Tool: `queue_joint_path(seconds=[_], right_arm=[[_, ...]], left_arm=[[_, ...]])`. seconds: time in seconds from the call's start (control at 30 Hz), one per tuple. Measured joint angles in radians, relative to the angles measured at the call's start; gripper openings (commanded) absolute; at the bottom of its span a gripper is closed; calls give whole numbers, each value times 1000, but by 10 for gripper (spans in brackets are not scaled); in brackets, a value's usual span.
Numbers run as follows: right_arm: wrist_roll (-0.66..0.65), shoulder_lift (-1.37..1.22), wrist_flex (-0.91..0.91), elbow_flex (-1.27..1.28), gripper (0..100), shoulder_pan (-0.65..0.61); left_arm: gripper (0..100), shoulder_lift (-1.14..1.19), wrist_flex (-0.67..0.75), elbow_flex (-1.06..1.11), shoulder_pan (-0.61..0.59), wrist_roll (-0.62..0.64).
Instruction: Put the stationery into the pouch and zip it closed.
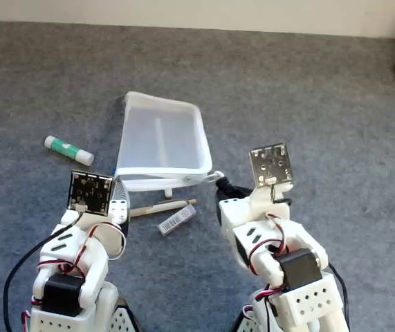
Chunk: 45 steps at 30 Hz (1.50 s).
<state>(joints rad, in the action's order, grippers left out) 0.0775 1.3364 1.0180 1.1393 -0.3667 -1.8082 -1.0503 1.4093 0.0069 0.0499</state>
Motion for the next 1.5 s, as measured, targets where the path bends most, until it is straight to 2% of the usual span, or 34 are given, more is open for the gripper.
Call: queue_joint_path(seconds=[0.17, 0.33, 0.43, 0.53, 0.77, 0.9, 1.0, 1.1, 1.23, 1.43, 1.5], right_arm=[[0, 0, 5, 0, 5, 0], [0, 25, 64, -3, 5, 2], [0, 86, 110, -5, 5, 3], [0, 176, 129, -5, 5, -20], [-60, 342, 209, -5, 5, -176], [-60, 374, 222, -5, 5, -184], [-60, 382, 222, -5, 5, -186], [-61, 382, 222, -5, 5, -186], [-63, 382, 222, -5, 8, -189], [-63, 388, 222, -5, 146, -192], [-63, 397, 222, -5, 163, -190]], left_arm=[[28, 0, 0, 0, 0, 0], [168, 0, 0, 0, 0, 0], [200, 0, 0, 0, -2, -2], [199, 0, 0, 0, -3, -2], [200, -2, 6, 34, -5, -2], [200, -3, 8, 43, 5, -2], [197, 0, 69, 94, 17, -3], [128, 0, 133, 137, 14, -3], [20, 0, 152, 143, 14, -3], [11, 0, 158, 137, 18, -71], [11, 0, 144, 109, 18, -75]])
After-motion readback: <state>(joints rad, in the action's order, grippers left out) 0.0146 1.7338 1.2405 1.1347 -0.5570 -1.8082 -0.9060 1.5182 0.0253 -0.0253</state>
